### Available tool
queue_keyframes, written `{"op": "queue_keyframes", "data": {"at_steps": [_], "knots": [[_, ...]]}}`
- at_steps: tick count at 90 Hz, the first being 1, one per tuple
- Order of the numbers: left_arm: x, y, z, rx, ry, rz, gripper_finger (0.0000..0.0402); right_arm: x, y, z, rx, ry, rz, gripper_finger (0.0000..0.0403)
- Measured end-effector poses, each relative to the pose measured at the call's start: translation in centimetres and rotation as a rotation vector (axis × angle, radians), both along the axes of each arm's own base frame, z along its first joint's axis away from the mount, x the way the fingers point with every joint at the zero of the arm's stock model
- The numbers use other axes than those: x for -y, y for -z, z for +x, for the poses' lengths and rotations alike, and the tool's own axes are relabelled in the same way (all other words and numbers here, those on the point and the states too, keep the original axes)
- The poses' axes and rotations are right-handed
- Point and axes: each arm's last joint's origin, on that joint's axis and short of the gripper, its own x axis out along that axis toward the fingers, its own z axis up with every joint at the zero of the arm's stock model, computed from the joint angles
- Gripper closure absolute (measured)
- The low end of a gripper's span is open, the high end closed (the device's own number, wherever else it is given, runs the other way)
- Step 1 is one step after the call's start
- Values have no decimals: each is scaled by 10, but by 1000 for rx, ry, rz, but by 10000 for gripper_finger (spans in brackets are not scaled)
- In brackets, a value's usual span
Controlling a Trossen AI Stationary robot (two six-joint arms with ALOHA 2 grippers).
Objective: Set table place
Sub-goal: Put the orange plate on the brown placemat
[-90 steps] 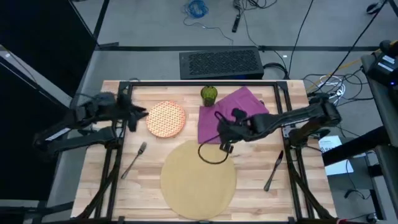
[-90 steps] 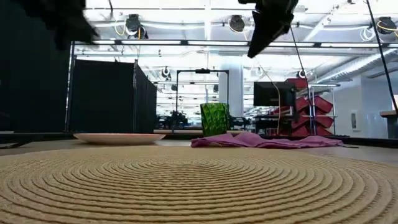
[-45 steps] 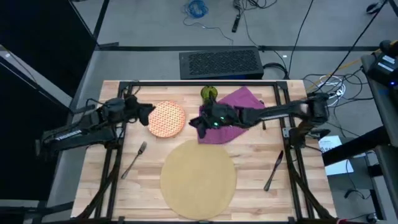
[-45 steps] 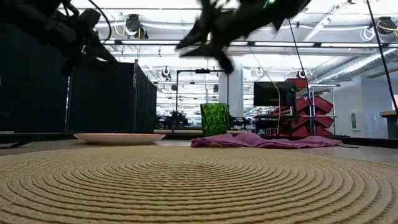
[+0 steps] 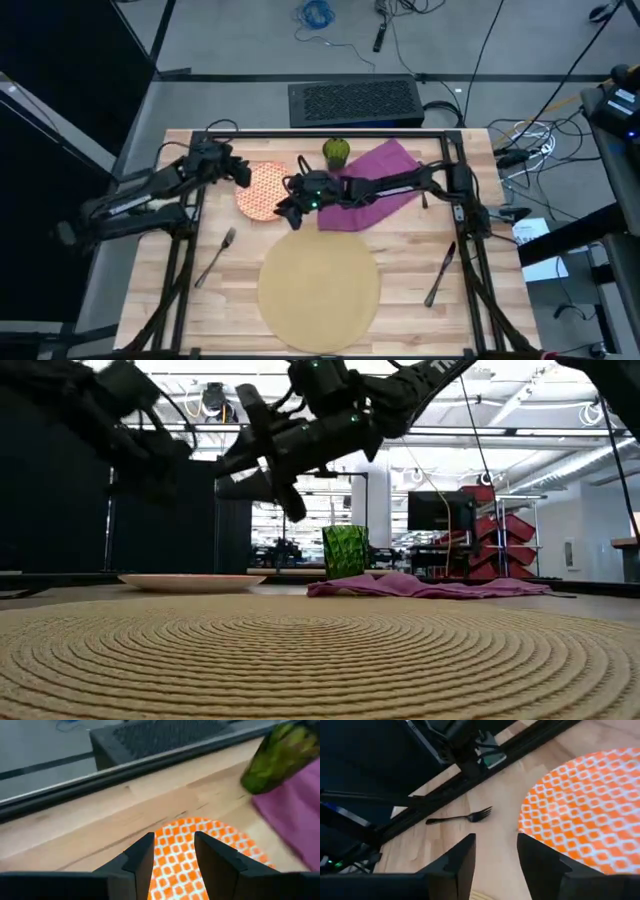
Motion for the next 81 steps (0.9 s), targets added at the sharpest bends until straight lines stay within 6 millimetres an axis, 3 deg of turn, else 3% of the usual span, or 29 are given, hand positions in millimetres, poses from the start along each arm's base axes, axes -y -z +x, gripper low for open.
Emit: {"op": "queue_keyframes", "data": {"at_steps": [18, 37, 57, 81], "knots": [[-19, 24, 7, -144, -94, -25, 291, -1, -33, -21, -80, 16, -111, 301], [-24, 35, 5, -272, -140, -25, 391, -8, -76, -51, -134, 51, -274, 393], [-27, 50, -2, -386, -174, -114, 401, -11, -103, -72, -128, 56, -318, 402], [-25, 66, 6, -390, -103, -235, 401, -11, -122, -86, -114, 89, -373, 403]]}}
